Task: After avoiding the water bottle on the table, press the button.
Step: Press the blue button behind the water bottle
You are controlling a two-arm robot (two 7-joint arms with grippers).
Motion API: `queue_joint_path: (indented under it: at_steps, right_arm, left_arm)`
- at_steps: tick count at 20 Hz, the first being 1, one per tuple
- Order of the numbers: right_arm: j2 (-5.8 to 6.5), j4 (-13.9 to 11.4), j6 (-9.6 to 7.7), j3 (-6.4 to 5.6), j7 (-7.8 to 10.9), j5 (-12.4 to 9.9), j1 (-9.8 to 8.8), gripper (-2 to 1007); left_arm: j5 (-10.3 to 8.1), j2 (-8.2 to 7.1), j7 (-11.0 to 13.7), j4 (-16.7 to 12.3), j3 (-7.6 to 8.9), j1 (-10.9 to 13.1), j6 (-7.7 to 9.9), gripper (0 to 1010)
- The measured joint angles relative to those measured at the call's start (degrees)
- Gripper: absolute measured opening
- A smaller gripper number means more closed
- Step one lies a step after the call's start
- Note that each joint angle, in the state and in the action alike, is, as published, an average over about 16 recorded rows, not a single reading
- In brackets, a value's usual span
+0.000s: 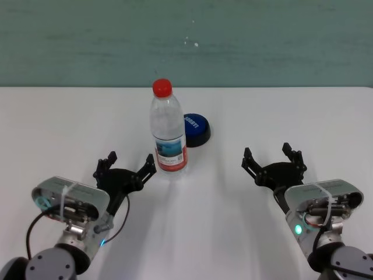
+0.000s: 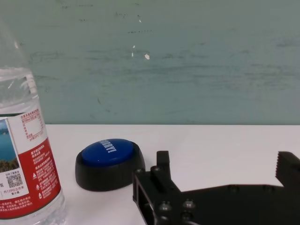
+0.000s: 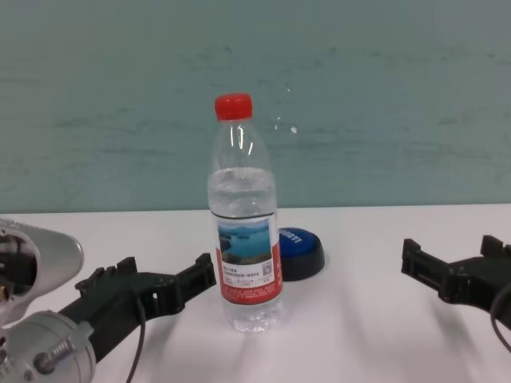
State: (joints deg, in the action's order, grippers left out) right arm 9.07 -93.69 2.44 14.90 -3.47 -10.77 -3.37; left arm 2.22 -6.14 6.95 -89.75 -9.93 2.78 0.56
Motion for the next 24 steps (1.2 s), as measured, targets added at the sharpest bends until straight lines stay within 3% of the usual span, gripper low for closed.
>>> queue_joint_path:
  at_steps: [14,24]
  right_arm:
    - [0.0,0.0,0.0,0.0,0.0,0.0,0.0,1003]
    - [0.0,0.0,0.0,0.0,0.0,0.0,0.0,1003]
  left_arm:
    - [0.1,-0.06,0.0,-0.2,-0.01,-0.1,0.06,1004]
    - [0.02,-0.15,-0.5,-3.1,0.51,2.4,-0.01,1005]
